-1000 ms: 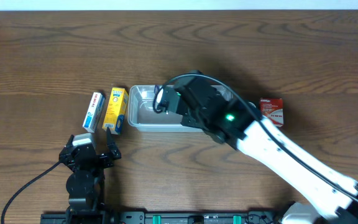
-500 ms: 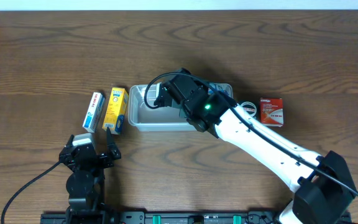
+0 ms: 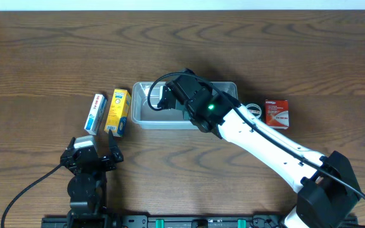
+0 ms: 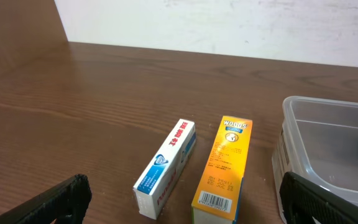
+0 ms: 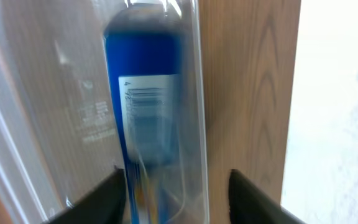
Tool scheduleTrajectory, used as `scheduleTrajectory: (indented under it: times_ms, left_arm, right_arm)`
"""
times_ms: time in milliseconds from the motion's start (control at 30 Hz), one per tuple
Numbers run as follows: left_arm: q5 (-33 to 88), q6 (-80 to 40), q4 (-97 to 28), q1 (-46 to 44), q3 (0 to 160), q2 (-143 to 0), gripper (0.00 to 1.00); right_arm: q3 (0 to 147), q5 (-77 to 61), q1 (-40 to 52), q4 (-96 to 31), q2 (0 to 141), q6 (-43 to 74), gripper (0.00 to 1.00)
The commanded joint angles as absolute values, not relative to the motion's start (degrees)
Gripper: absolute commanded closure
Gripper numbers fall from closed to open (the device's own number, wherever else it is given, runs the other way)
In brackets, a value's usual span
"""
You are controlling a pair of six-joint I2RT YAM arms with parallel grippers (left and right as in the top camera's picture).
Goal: Pack container
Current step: 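Carry the blue box left and lower it into the container, then release the blue box and move the right gripper to the red box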
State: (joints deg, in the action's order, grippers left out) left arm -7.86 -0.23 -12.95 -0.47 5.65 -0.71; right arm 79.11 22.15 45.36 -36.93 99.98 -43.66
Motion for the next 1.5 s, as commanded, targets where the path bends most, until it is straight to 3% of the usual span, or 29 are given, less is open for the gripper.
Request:
scheduleTrajectory:
  times_ms: [0, 267, 500, 567, 600, 867, 1000, 1167, 1467]
  left_arm:
    - [-7.9, -0.8, -13.3, -0.2, 4.2, -0.7, 0.02]
    - [-7.9, -0.8, -13.3, -0.2, 4.2, -0.7, 0.02]
    - [-7.9, -0.8, -13.3, -0.2, 4.2, -0.7, 0.02]
    - [-7.9, -0.8, -13.3, -0.2, 4.2, -0.7, 0.02]
    - [-7.9, -0.8, -13.3, -0.2, 4.2, -0.7, 0.02]
    - [-7.9, -0.8, -13.3, -0.2, 4.2, -0.7, 0.02]
    - [-7.9, -0.8, -13.3, -0.2, 4.2, -0.7, 0.02]
    - [-7.9, -0.8, -13.3, -0.2, 4.2, -0.7, 0.02]
    - [-7.9, -0.8, -13.3, -0.2, 4.2, -0.7, 0.02]
  right_arm:
    - [79.6, 28.2, 45.1, -36.8, 100.4, -43.8, 0.43]
    - [79.6, 30.4, 46.2, -36.6, 99.0, -42.2, 0.45]
    - [79.6, 31.2, 45.7, -36.9, 98.3, -29.0, 0.63]
    - [79.6, 31.0, 45.1, -37.0, 96.9, -19.1, 0.47]
    - [79.6, 30.8, 44.7, -37.2, 96.0, -14.6, 0.43]
    - [79.6, 17.5, 32.9, -47.6, 83.9, 15.0, 0.27]
    - [79.6, 6.1, 20.9, -54.0, 82.2, 18.2, 0.22]
    - [79.3, -0.5, 8.2, -60.3, 84.3, 18.2, 0.23]
    - [75.8, -0.5, 1.1, -62.7, 92.6, 17.0, 0.22]
